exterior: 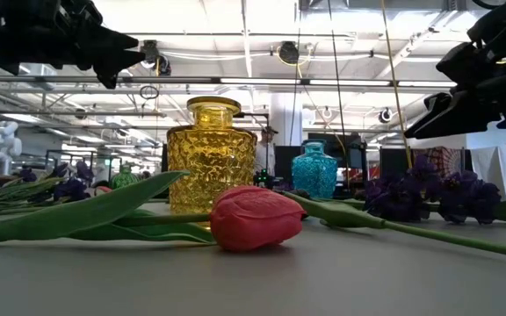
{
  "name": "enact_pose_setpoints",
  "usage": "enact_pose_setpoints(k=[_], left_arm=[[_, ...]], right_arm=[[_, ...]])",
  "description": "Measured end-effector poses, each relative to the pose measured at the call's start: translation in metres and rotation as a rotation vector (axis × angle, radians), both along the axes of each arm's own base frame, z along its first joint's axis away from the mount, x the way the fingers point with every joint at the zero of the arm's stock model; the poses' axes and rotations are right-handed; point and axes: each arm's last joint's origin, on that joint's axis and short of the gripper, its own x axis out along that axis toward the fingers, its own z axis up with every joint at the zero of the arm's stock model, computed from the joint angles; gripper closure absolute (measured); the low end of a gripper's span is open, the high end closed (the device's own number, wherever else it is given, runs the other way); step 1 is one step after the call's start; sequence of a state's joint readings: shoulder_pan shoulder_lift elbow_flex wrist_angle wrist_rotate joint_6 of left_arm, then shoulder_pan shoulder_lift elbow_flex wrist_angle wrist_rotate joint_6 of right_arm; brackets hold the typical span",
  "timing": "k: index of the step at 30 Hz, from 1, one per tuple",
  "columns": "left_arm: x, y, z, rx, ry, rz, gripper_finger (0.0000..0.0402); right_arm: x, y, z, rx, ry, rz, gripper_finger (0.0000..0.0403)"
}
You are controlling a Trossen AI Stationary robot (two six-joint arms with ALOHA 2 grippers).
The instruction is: Sort flowers into vase by color
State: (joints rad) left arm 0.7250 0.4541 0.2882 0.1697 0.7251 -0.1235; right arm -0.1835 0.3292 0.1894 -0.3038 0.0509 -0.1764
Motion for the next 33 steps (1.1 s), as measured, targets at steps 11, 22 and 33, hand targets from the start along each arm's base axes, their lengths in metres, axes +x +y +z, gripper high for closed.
enact_pose_setpoints(k=[11,22,33], left_arm=[[0.0000,0.0000,-0.0001,0.000,0.000,0.000,0.0230],[0.0000,0.0000,0.0000,0.000,0.000,0.000,0.0230],[0.0000,0.0000,0.0001,-0.074,-0.002,0.000,0.0230]], right_arm=[[0.0000,0.0000,0.0000,0.000,0.000,0.000,0.0215],[0.0000,0.0000,0.0000,0.000,0.000,0.000,0.0215],[0.0000,0.0000,0.0000,0.000,0.000,0.000,0.0215]])
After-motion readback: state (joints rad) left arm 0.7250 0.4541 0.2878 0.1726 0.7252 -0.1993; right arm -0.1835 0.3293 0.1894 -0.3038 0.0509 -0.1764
